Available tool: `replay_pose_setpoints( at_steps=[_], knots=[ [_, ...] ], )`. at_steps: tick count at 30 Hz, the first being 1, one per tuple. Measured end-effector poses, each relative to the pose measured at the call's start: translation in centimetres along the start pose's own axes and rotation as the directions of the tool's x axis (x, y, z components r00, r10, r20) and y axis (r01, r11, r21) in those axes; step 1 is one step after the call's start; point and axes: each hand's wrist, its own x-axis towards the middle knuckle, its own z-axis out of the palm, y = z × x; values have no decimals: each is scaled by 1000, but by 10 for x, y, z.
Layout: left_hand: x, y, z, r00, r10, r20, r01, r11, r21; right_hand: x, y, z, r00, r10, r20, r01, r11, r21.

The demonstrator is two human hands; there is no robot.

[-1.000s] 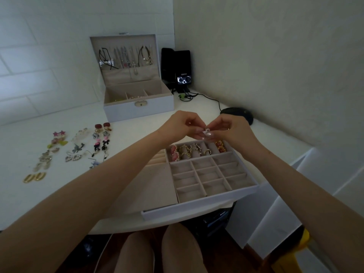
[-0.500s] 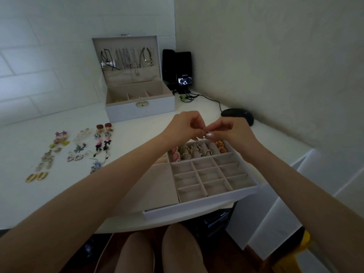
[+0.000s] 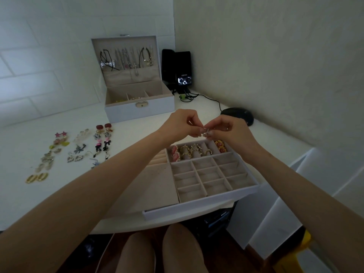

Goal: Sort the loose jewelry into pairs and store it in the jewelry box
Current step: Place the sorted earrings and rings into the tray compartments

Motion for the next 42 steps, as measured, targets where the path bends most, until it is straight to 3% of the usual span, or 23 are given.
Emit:
replay_pose_setpoints(
  at_steps=[9,16,27,35,39,42],
  knots=[
    [1,0,2,999,38,-28,-37,998,45,1,-1,-2,1000,-2,-9,2,1000,25],
    [1,2,3,1000,7,1,-7,999,34,0,3,4,994,-99,-47,88,978,-190],
    [0,-3,-2,996,-53,76,59,996,-72,0,9,2,985,-170,4,167,965,-202],
    [-1,-4,1,994,-66,92,78,989,-123,0,13,7,924,-371,93,372,817,-441],
    [-3,-7,4,998,-27,62,34,993,-111,-1,9,5,993,-112,43,118,972,-201],
    [-4,-6,2,998,18,56,-13,996,-91,-2,1,0,989,94,117,-95,995,4]
  ],
)
